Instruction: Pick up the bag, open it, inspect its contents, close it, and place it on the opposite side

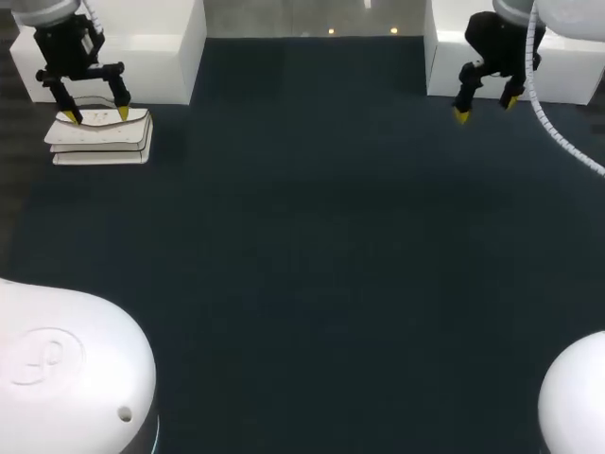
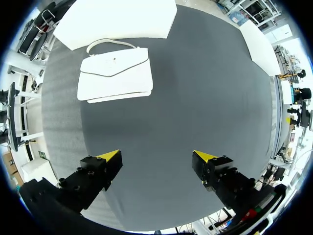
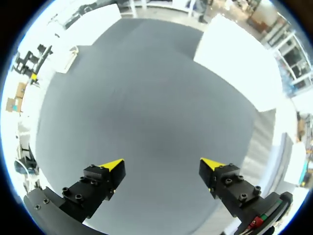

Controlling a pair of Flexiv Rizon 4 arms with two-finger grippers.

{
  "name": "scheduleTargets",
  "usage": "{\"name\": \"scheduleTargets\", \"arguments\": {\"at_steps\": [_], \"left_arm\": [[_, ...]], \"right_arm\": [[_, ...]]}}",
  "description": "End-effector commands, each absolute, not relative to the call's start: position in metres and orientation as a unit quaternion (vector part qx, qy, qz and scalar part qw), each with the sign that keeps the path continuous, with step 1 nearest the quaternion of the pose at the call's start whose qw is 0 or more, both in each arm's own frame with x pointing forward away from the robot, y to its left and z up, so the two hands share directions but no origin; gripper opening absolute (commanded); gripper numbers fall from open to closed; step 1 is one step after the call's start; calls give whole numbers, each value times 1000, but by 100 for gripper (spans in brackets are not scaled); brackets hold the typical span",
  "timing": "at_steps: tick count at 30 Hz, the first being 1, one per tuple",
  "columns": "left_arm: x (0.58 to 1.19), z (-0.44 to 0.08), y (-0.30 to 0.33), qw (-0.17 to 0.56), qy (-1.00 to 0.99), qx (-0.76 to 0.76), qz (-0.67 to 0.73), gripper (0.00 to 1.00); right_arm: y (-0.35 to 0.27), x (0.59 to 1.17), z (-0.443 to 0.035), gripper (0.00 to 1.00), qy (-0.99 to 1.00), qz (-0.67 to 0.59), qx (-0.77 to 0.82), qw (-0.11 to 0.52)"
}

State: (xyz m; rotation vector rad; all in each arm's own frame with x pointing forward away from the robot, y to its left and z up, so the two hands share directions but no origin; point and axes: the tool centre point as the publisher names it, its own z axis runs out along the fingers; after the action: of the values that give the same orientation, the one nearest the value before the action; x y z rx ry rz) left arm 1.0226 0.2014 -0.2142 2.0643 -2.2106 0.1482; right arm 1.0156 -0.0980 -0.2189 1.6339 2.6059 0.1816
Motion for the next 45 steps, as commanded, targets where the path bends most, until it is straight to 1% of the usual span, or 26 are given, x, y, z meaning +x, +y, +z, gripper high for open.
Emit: {"name": "scheduleTargets", "arguments": {"at_steps": [1,6,11,23,31,35,38,45], "left_arm": [[1028,-219,224,95,-722,679,92,100],[1035,-221,245,98,-713,686,109,100],[1040,-225,264,103,-703,692,128,100],[1046,-240,293,132,-676,709,152,100],[1045,-246,303,136,-664,718,158,100],[1045,-248,307,137,-658,723,161,100],[1046,-248,309,136,-654,726,161,100],[1046,-248,311,127,-654,730,150,100]], "right_arm": [[-89,1003,-228,100,923,166,333,97],[-73,1000,-236,100,949,176,236,113],[-58,995,-243,100,956,213,157,124],[-22,1001,-268,100,951,285,20,123],[-2,1005,-271,100,947,295,-30,125],[8,1007,-277,100,950,286,-51,112],[16,1010,-285,100,963,255,-43,80],[16,1010,-285,100,963,255,-43,80]]}}
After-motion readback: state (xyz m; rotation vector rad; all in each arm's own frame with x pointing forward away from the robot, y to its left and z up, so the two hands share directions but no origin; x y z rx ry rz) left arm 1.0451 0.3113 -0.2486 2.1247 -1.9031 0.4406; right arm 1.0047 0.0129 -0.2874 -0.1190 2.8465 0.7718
